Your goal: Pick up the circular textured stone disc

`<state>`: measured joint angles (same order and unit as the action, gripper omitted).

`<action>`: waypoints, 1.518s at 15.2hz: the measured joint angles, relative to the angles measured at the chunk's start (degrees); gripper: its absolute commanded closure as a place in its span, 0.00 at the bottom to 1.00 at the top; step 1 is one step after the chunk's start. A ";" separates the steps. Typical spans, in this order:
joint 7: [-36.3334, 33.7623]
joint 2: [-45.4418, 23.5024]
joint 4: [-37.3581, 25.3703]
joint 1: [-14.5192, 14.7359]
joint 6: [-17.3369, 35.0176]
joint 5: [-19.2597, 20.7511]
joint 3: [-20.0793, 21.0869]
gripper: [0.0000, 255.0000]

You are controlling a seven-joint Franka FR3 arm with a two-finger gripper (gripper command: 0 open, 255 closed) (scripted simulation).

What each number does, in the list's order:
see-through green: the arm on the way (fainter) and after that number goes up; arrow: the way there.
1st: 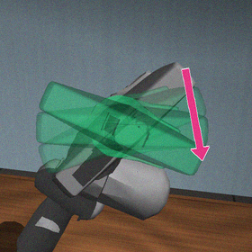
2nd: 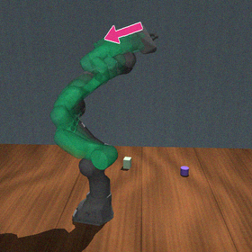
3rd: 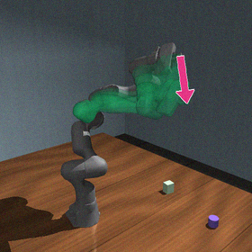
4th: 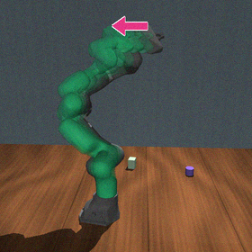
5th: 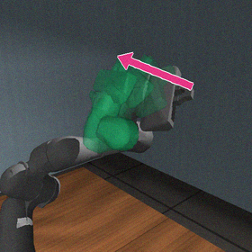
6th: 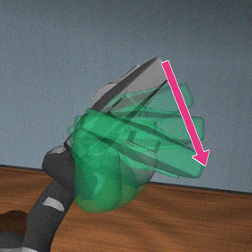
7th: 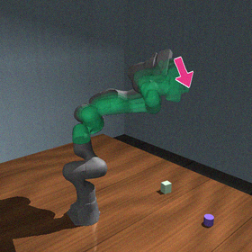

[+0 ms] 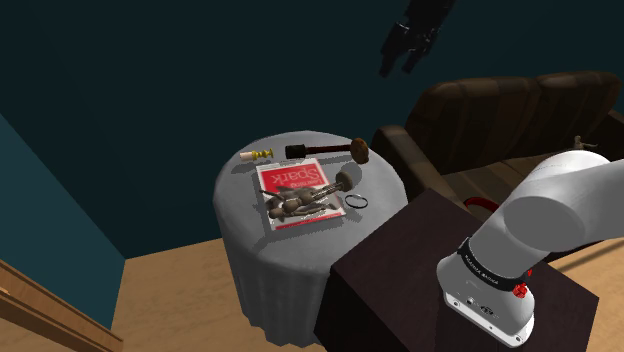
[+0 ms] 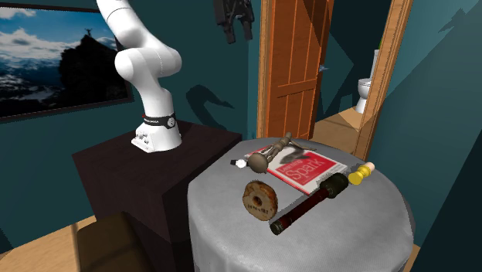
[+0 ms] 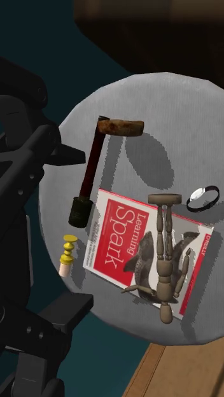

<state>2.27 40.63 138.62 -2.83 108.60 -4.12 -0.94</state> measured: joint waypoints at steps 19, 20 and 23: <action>-3.75 -31.31 5.40 -6.13 35.96 6.63 -0.98 0.00; -4.15 -33.77 5.31 -6.48 38.28 7.17 -1.13 0.00; -5.72 -40.44 3.21 -7.30 42.79 8.87 -1.59 0.00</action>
<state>-3.45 0.18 141.83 -10.13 151.39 4.75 -2.53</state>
